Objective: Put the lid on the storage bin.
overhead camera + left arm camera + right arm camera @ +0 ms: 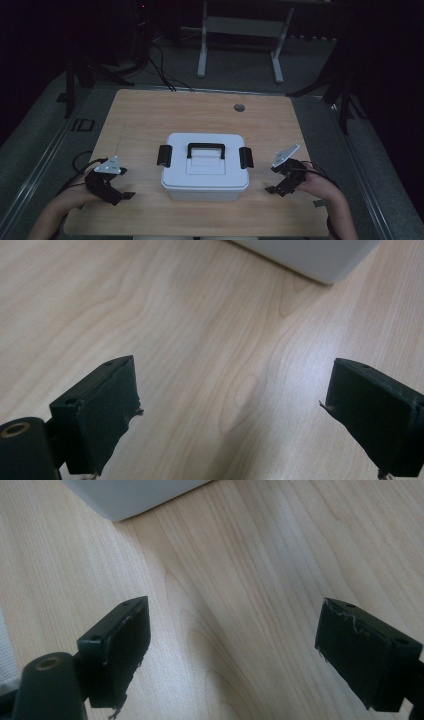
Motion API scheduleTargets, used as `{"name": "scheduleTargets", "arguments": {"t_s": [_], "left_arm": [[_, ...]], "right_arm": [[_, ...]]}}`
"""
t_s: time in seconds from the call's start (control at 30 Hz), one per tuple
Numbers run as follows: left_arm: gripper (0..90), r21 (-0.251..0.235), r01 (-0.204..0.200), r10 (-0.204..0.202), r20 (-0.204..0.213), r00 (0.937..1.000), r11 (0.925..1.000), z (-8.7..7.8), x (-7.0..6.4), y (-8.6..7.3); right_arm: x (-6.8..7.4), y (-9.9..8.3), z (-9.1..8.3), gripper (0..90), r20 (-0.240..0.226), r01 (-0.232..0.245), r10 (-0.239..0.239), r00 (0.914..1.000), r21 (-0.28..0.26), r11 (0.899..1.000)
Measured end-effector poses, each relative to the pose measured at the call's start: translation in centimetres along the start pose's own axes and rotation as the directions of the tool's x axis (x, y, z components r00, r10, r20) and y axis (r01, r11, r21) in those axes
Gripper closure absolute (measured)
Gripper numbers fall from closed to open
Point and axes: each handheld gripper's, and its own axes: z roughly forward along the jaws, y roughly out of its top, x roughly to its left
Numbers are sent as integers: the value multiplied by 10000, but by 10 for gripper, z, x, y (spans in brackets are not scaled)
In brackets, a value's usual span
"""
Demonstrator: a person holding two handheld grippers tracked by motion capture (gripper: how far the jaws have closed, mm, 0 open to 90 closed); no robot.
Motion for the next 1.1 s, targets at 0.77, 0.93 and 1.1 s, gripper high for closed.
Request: {"name": "scheduleTargets", "arguments": {"t_s": [0.77,0.93,1.1], "left_arm": [[68,-746,610,-650,-522,9965,9953,7,-8,-33],[68,-821,627,-674,-559,9962,9947,9,-9,-35],[68,-804,618,-664,-553,9963,9948,11,-9,-35]], "right_arm": [[-8,-38,22,139,429,-1438,1529,9873,-1659,9756],[-10,-39,21,140,493,-1543,1664,9848,-1901,9696],[-10,-39,22,140,525,-1493,1609,9856,-1784,9726]]}}
